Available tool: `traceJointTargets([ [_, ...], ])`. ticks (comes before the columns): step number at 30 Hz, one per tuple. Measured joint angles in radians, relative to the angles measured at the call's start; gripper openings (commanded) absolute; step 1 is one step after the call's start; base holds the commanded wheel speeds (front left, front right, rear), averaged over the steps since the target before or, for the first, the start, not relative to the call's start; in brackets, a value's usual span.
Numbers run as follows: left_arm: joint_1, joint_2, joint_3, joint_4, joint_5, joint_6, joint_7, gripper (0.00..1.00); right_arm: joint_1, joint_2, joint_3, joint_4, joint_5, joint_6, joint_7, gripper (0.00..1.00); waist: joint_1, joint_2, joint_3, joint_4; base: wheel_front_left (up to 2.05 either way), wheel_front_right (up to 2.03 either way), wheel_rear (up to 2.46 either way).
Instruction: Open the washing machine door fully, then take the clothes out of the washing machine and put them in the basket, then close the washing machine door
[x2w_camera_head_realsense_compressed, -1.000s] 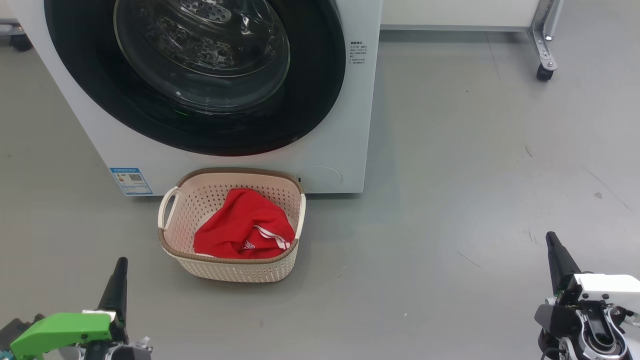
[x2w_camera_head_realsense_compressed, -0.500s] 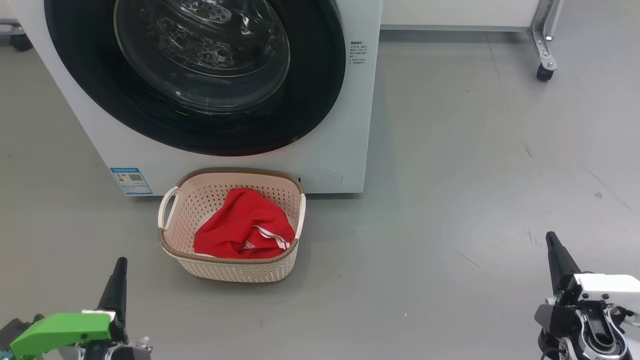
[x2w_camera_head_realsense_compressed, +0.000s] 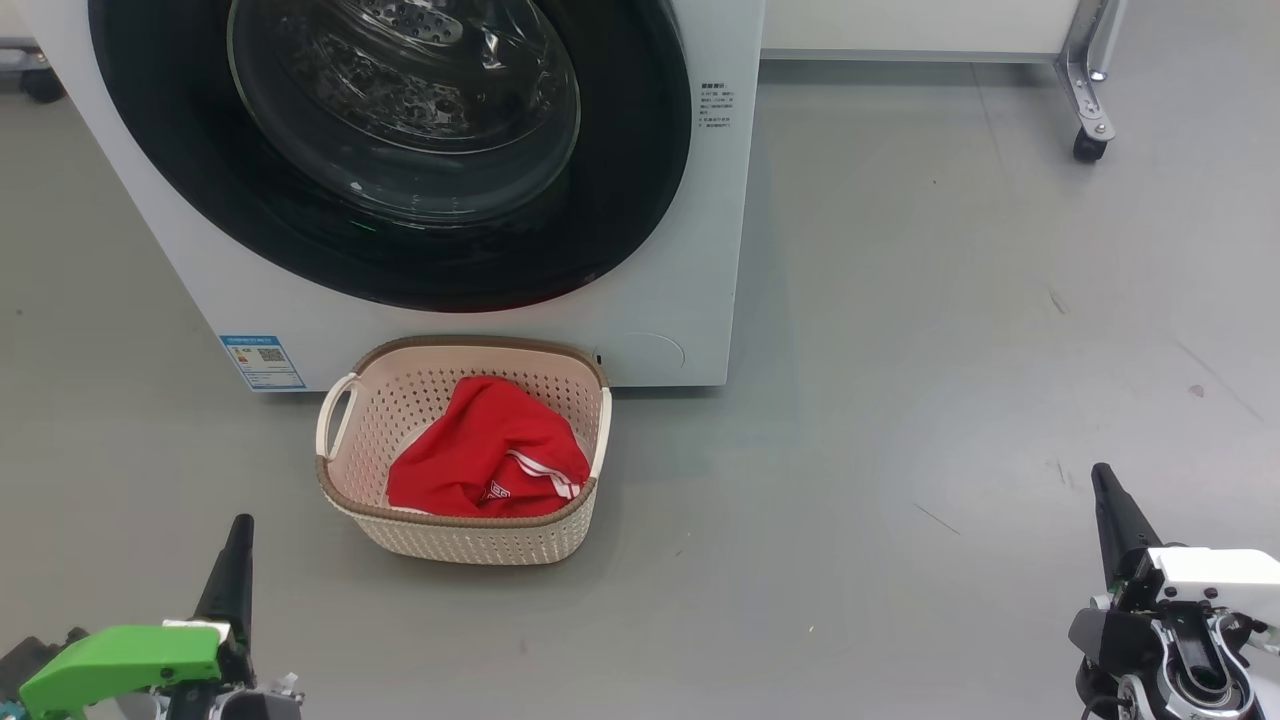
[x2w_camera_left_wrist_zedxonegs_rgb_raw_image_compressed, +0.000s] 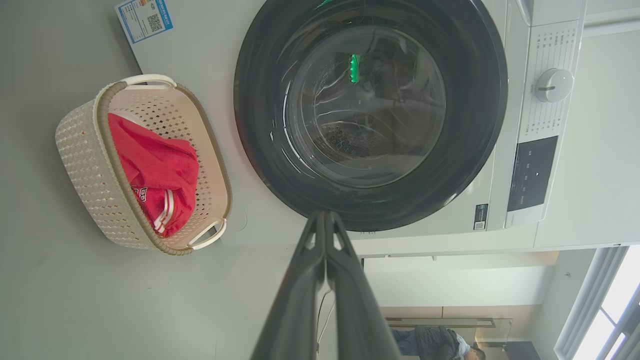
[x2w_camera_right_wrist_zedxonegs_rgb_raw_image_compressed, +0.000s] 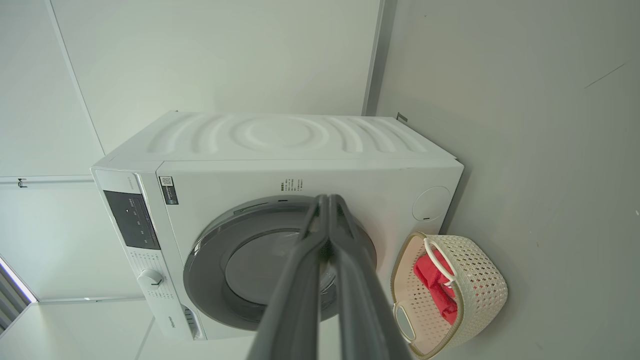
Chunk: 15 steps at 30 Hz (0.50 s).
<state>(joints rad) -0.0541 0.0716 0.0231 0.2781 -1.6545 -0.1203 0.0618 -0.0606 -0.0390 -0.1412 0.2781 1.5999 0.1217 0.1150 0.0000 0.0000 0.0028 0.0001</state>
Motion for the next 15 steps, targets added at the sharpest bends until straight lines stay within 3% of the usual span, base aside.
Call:
traceJointTargets([
  [15, 0.000, 0.000, 0.001, -0.001, 0.000, 0.000, 0.000, 0.00, 0.000, 0.000, 0.000, 0.000, 0.000, 0.000, 0.000, 0.00, 0.0000, 0.0000, 0.000, 0.000, 0.00, 0.00, 0.00],
])
